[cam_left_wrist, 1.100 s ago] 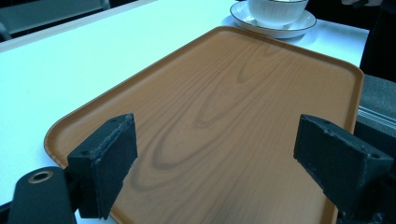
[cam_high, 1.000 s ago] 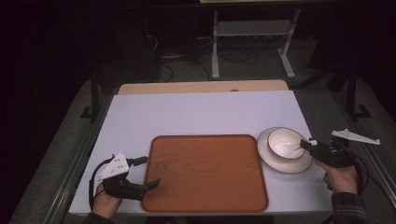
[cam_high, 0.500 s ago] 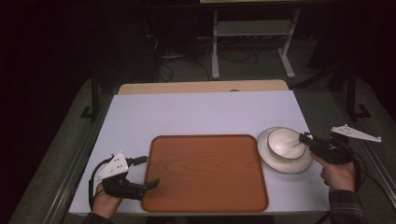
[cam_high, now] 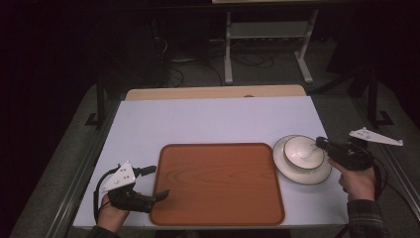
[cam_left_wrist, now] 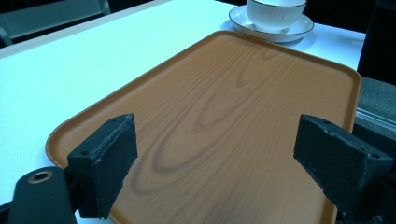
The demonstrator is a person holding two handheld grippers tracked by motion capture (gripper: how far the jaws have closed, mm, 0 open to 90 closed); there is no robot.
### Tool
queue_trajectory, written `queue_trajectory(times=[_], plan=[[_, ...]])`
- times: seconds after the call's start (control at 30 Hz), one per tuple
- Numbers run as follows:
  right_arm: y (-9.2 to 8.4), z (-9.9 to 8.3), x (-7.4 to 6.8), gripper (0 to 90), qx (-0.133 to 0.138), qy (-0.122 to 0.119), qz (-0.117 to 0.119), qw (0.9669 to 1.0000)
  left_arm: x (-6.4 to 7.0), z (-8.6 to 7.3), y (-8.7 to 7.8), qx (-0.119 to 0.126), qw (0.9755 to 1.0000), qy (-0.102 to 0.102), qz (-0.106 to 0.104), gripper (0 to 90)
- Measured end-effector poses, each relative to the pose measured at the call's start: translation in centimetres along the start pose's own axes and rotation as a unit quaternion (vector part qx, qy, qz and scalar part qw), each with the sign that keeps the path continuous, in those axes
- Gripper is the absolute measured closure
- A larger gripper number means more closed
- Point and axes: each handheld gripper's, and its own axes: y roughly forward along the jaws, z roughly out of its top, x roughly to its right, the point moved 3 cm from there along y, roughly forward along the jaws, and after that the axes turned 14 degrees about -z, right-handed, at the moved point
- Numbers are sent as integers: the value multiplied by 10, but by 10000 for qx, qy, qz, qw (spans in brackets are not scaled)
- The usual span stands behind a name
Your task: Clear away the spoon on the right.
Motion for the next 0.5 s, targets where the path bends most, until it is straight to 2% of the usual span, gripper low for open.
queue_trajectory(times=[0.2,0.5], plan=[[0,5,-2,835,10,-164,29,9999,1,-1,0,-6,10000,20,-30,128],[-1,15,-4,837,102,-270,108,9995,-1,-1,-2,13,10000,13,-25,128]])
